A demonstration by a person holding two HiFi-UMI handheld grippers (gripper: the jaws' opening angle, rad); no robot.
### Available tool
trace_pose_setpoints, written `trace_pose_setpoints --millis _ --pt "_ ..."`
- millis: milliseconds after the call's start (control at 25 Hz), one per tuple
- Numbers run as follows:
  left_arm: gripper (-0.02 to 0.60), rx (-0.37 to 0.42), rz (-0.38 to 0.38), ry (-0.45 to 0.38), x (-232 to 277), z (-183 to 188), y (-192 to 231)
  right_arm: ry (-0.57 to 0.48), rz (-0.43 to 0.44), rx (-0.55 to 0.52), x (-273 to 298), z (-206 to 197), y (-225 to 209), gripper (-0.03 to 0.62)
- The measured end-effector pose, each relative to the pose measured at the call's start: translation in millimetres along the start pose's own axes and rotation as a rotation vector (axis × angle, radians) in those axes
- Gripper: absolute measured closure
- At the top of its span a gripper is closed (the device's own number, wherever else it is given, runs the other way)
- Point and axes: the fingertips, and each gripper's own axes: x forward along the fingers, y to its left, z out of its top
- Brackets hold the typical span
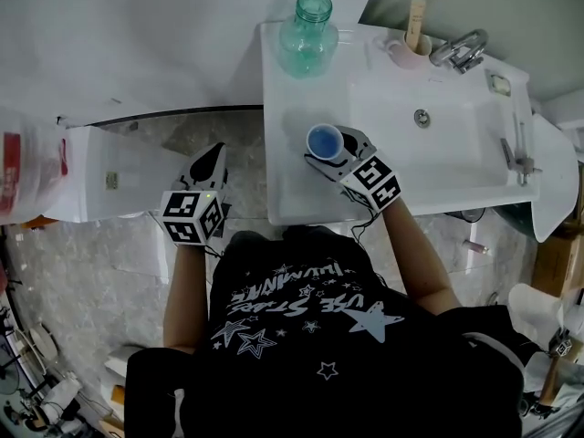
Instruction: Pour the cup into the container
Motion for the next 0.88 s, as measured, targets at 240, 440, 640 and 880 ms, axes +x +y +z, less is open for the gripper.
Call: trace_pose_setpoints --millis 240,440,640,880 --pt "0.572 0.022 -0.013 -0.03 12 30 2 -0.029 -0.09 0.071 -23 30 -40 0.309" --pt "0.572 0.048 -0.066 -0.043 29 62 9 -0.023 -0.168 0.104 -33 58 -67 0.309" --pt "0.572 0.086 -0.147 -0.051 55 98 13 -0.022 -0.221 0.138 -40 88 -94 0.31" --pt "0.572 0.116 -0.209 -0.061 85 137 17 -0.012 -0.261 0.135 -42 117 -123 0.312"
